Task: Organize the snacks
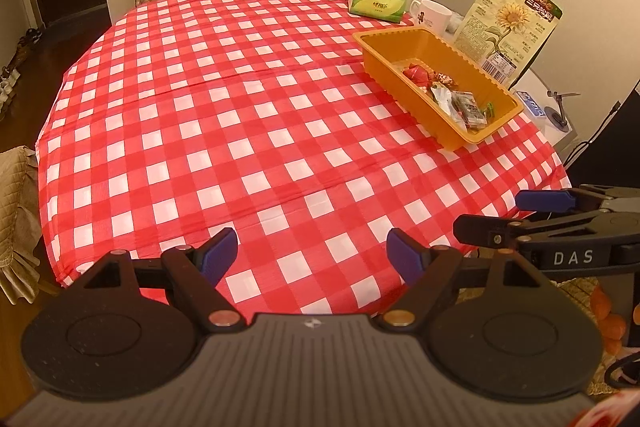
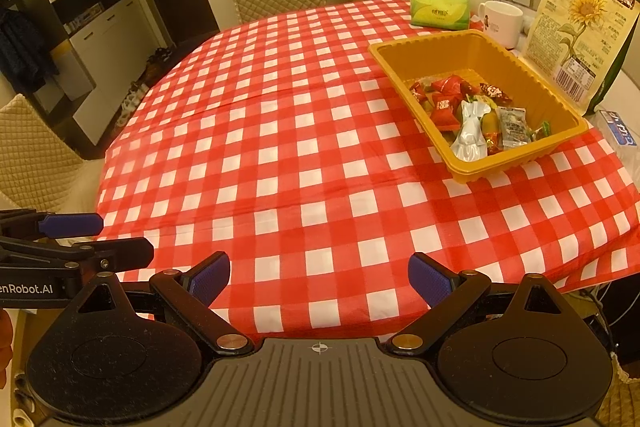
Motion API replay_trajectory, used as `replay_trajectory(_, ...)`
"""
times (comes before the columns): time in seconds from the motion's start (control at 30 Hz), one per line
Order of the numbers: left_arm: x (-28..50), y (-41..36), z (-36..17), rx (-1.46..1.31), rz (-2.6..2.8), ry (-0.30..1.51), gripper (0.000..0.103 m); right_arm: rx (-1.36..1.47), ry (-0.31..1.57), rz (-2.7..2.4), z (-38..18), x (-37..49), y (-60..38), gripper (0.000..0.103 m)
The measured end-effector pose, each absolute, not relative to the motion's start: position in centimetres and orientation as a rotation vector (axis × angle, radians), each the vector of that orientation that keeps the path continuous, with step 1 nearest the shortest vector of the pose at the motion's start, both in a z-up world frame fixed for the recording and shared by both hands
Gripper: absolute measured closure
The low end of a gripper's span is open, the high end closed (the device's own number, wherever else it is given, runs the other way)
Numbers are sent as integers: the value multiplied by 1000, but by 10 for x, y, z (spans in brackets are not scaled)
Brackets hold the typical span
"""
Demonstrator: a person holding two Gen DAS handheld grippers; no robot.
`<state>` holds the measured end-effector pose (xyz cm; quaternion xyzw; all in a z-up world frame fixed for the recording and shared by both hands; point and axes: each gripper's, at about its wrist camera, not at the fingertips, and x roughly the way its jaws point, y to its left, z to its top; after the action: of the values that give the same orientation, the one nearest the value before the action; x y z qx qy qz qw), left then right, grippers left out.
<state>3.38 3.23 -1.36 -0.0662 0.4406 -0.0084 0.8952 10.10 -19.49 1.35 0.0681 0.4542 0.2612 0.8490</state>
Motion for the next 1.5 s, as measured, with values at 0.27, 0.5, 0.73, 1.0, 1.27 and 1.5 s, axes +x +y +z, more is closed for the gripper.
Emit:
replay_trajectory(0.27,33,31,-12,-138,-19,912,23,143,956,551,14,101,-196,8)
replay_trajectory(0.5,33,30,-13,-138,-19,911,23,144,955,549,15,101,-197,8)
replay_trajectory(0.73,34,30,-14,-139,-18,911,23,146,956,547,15,103,-199,8)
replay_trajectory(1.0,40,28,-11,-141,-14,913,23,145,956,548,14,103,-198,8)
replay_trajectory(1.27,42,31,-14,-143,-14,914,23,141,962,547,15,107,-196,8)
replay_trajectory(1.5,44,31,-14,-144,-14,915,23,140,963,547,14,108,-195,8)
